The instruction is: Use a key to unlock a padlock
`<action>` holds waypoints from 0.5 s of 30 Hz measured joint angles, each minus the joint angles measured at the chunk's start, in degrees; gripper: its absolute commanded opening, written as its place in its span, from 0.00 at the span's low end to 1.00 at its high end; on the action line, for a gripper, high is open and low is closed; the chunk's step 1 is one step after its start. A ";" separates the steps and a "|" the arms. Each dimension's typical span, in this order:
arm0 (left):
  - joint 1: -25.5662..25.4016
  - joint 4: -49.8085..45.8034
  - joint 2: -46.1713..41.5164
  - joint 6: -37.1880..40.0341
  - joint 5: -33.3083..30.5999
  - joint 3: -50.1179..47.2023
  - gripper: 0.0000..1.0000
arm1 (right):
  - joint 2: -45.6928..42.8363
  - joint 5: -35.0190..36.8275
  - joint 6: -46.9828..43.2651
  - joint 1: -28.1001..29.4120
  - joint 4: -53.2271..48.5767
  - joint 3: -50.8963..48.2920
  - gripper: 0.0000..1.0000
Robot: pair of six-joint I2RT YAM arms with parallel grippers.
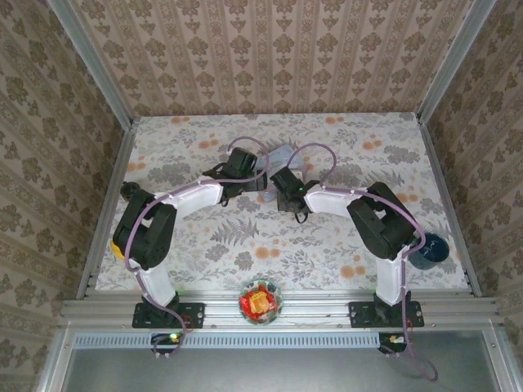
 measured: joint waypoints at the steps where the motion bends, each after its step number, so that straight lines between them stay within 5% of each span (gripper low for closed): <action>1: 0.00 0.00 0.00 0.00 0.00 0.00 1.00 | 0.00 0.00 0.17 -0.09 0.04 -0.02 0.42; 15: 0.57 -0.22 -0.35 -0.37 0.68 -0.13 1.00 | -0.02 -0.04 1.25 -0.55 1.79 -0.63 0.28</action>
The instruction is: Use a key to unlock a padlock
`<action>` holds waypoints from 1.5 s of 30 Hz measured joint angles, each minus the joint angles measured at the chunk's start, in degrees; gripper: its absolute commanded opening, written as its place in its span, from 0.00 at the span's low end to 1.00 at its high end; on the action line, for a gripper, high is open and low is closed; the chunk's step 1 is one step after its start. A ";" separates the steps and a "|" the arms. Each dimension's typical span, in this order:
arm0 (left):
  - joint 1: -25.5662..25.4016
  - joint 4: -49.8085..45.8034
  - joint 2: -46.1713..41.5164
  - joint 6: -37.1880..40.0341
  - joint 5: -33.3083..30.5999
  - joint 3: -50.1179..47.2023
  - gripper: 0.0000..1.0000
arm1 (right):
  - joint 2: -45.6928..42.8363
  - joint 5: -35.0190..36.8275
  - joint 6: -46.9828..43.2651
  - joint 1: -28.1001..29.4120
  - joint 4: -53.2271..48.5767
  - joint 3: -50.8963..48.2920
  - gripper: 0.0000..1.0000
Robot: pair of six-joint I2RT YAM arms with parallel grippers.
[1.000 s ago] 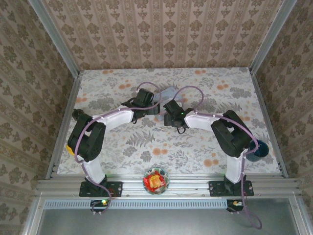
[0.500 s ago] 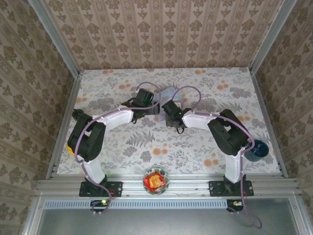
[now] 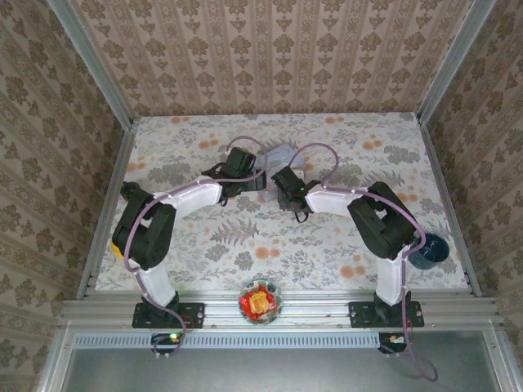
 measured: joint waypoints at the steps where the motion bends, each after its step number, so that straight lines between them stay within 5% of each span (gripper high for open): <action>1: 0.11 -0.26 -0.26 0.00 0.02 0.00 1.00 | 0.00 0.00 0.02 -0.02 0.00 0.00 0.27; 28: -1.90 -4.13 3.04 1.55 0.26 4.96 1.00 | -0.37 -0.44 1.55 -0.28 1.14 -0.76 0.10; 45: -1.70 -3.87 3.04 1.53 0.70 4.79 1.00 | -1.81 -3.74 2.01 -2.05 3.10 -2.69 0.08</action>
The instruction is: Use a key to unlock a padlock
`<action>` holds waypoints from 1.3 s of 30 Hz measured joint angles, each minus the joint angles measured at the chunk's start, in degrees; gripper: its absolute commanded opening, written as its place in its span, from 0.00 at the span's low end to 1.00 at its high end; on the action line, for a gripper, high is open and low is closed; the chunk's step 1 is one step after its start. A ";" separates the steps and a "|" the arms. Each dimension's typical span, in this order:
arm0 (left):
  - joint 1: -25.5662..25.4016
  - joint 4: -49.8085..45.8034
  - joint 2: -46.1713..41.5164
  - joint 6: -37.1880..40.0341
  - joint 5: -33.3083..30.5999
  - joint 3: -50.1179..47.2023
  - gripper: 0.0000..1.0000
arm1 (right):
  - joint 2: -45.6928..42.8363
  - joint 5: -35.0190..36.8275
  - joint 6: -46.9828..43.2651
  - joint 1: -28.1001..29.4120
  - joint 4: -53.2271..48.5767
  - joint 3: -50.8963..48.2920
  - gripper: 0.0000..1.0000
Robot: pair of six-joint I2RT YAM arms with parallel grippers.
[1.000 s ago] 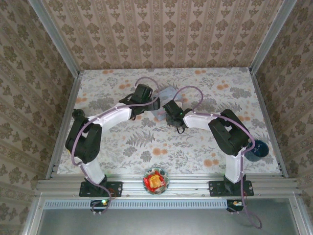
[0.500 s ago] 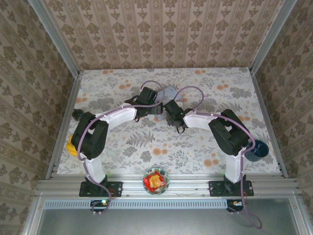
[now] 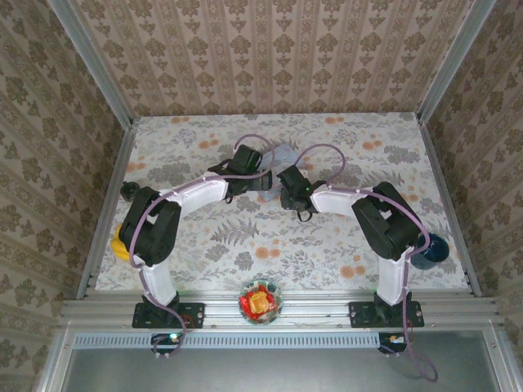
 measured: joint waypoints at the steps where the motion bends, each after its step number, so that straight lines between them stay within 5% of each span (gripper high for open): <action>1: 0.00 0.02 0.00 0.00 0.02 0.00 1.00 | -0.15 -0.13 -0.02 -0.13 0.07 -0.17 0.08; 39: 0.35 4.76 -0.22 -0.90 1.68 -2.45 0.96 | -1.05 -7.76 5.25 -4.83 3.61 -0.70 0.00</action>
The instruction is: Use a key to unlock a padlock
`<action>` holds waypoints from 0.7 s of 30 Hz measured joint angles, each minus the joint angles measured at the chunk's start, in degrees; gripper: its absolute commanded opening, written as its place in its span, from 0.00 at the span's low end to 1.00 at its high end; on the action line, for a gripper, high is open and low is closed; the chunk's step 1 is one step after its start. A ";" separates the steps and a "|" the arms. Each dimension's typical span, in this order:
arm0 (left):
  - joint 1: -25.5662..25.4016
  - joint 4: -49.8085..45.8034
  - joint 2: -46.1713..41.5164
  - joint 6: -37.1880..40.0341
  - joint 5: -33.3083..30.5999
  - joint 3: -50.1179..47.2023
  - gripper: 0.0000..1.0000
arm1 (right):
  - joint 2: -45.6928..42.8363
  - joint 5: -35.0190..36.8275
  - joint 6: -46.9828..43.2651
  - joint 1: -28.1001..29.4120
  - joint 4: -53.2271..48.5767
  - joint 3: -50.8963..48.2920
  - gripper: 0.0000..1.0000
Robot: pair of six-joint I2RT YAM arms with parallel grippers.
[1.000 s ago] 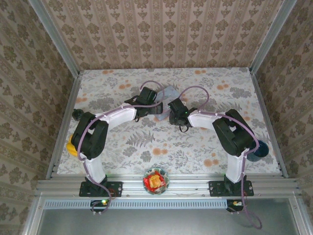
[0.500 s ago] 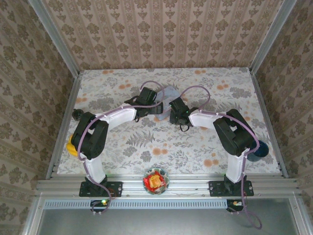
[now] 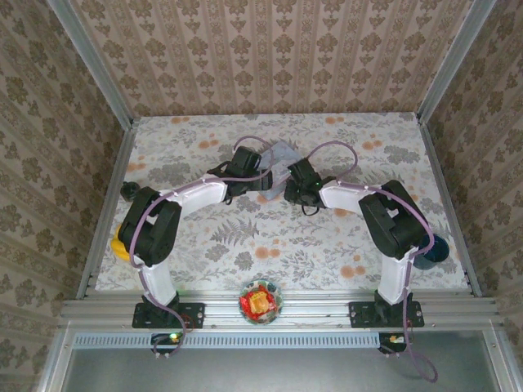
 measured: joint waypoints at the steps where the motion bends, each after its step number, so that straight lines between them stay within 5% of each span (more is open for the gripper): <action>1: 0.00 0.02 0.00 -0.02 0.00 0.00 0.96 | 0.02 -0.31 0.39 -0.22 0.39 0.00 0.00; 21: 0.09 0.57 0.00 -0.52 1.27 -0.13 0.84 | 1.16 -2.08 1.64 -3.19 1.99 2.23 0.00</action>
